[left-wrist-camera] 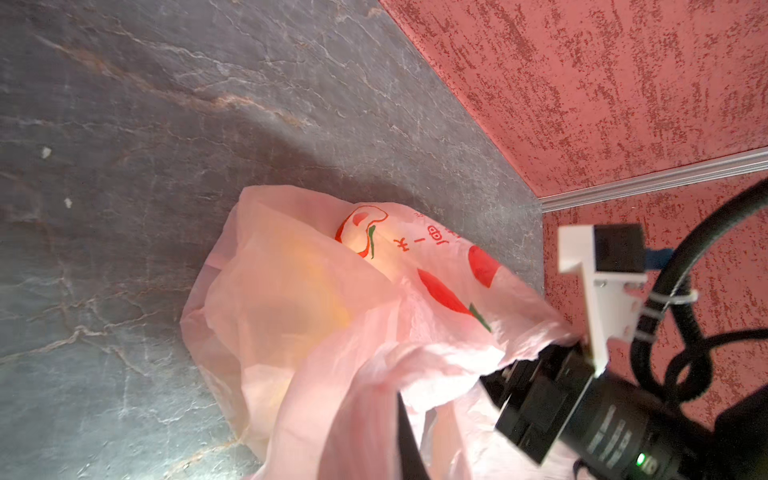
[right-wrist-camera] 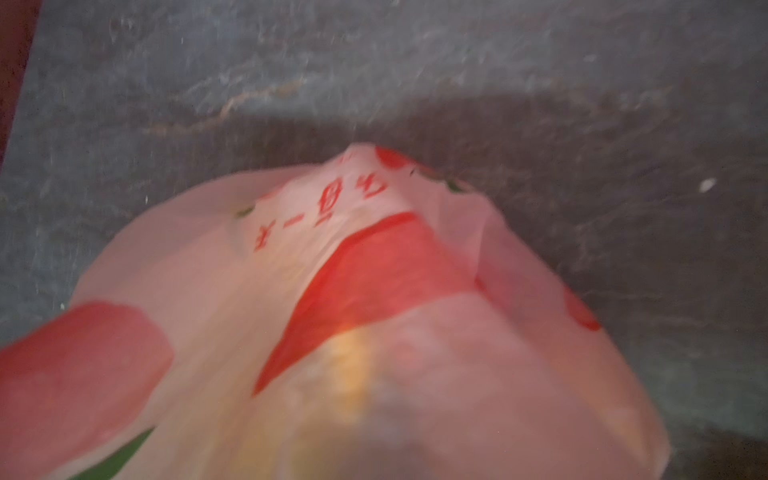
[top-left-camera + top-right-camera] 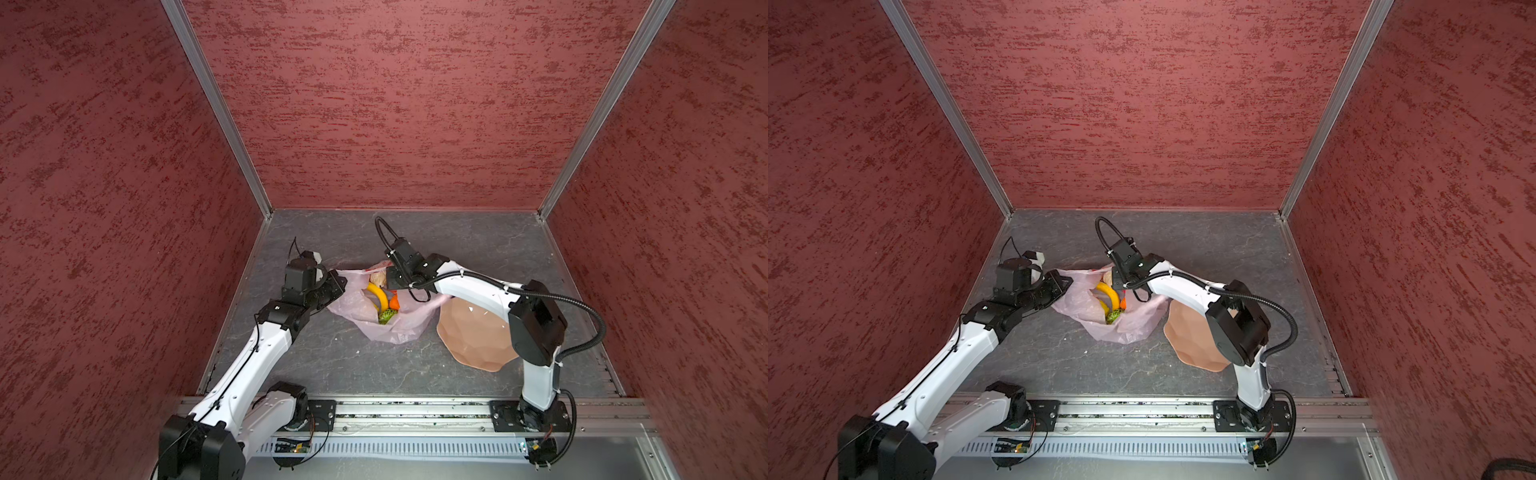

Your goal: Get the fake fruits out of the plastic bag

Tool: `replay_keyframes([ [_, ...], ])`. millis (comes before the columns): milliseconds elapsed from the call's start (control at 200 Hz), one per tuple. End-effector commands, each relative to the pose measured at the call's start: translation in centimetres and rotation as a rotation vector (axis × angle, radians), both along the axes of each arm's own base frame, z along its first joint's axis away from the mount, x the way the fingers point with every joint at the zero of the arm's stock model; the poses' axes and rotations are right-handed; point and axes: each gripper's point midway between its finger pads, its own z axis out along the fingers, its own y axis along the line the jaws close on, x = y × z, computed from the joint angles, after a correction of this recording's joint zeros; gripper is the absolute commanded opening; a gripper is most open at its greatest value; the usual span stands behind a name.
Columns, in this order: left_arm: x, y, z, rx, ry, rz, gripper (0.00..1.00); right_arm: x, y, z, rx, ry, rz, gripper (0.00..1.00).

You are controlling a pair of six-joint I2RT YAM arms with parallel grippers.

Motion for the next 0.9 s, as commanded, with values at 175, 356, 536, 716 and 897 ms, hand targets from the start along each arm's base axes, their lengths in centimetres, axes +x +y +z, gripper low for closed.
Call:
replay_keyframes([
  [175, -1.2, 1.7, 0.8, -0.032, 0.005, 0.073, 0.00, 8.0, -2.2, 1.3, -0.049, -0.104, 0.025, 0.02],
  [356, -1.1, 1.5, 1.3, -0.067, -0.006, 0.078, 0.00, 6.9, -0.7, 3.4, -0.004, -0.111, 0.118, 0.02],
  [536, 0.4, 0.7, 1.5, -0.097, -0.015, 0.064, 0.00, 1.0, 2.5, 4.6, 0.062, -0.058, 0.244, 0.03],
  [716, 2.1, -0.3, 1.9, -0.134, -0.034, 0.053, 0.00, -3.8, 6.0, 2.1, 0.124, 0.017, 0.282, 0.03],
  [897, 2.1, -0.7, 2.3, -0.165, -0.040, 0.047, 0.00, -5.9, 8.4, -0.1, 0.205, 0.065, 0.278, 0.03],
])
